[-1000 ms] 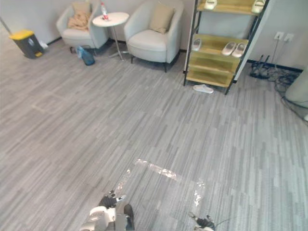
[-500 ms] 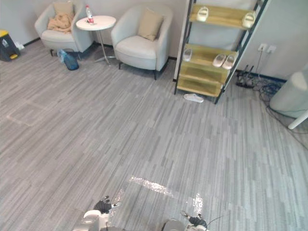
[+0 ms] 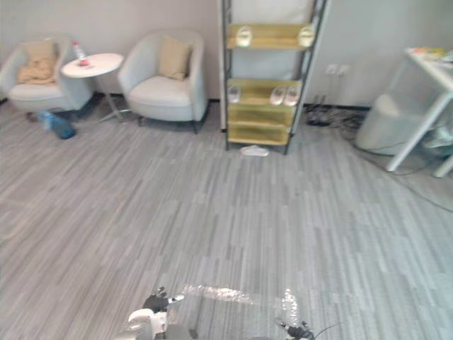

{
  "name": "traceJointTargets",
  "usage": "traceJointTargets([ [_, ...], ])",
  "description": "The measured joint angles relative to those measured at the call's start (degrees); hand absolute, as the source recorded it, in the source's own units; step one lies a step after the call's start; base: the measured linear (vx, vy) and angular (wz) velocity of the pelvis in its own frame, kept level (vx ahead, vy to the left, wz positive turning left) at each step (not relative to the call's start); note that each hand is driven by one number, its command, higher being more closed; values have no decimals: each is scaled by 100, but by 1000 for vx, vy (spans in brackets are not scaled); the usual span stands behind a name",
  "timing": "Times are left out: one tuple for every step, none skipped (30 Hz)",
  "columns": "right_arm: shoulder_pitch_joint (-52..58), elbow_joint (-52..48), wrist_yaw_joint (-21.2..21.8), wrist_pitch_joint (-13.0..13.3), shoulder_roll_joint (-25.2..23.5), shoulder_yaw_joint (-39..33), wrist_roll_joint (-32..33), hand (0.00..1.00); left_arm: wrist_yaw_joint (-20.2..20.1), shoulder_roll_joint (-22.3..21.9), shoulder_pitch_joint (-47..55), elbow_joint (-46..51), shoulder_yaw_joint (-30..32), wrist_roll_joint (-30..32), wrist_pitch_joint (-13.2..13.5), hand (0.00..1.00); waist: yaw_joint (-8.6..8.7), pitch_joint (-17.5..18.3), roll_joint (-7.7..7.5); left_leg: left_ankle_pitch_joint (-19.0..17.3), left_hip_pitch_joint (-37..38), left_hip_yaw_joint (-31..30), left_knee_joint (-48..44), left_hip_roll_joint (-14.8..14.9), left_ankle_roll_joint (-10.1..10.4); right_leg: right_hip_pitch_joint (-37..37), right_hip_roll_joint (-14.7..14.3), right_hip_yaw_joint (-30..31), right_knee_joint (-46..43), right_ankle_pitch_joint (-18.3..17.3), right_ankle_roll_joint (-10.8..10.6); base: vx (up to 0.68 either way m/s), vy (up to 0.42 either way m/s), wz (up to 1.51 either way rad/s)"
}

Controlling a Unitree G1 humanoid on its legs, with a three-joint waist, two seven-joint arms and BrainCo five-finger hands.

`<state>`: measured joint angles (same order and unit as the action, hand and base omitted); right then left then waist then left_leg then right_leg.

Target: Pick up cushions and gather them together orderly.

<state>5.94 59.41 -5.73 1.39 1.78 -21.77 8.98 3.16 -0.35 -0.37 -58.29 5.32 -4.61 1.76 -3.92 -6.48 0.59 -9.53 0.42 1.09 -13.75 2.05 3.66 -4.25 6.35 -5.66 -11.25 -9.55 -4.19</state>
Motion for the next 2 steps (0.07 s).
traceJointTargets([
  [46,-9,-7,0,-35,3,3,0,-1,-4,4,14,-6,0,-1,0,6,37,-58,84,156,5,233,-120,-63,-5,109,-5,20,-19,-60,189,155,4],
  [54,-9,-10,1,-35,3,2,0,-1,-14,10,14,-11,0,-1,0,7,43,-65,133,244,0,373,-190,-93,-52,175,-22,62,-33,-99,100,60,9],
])
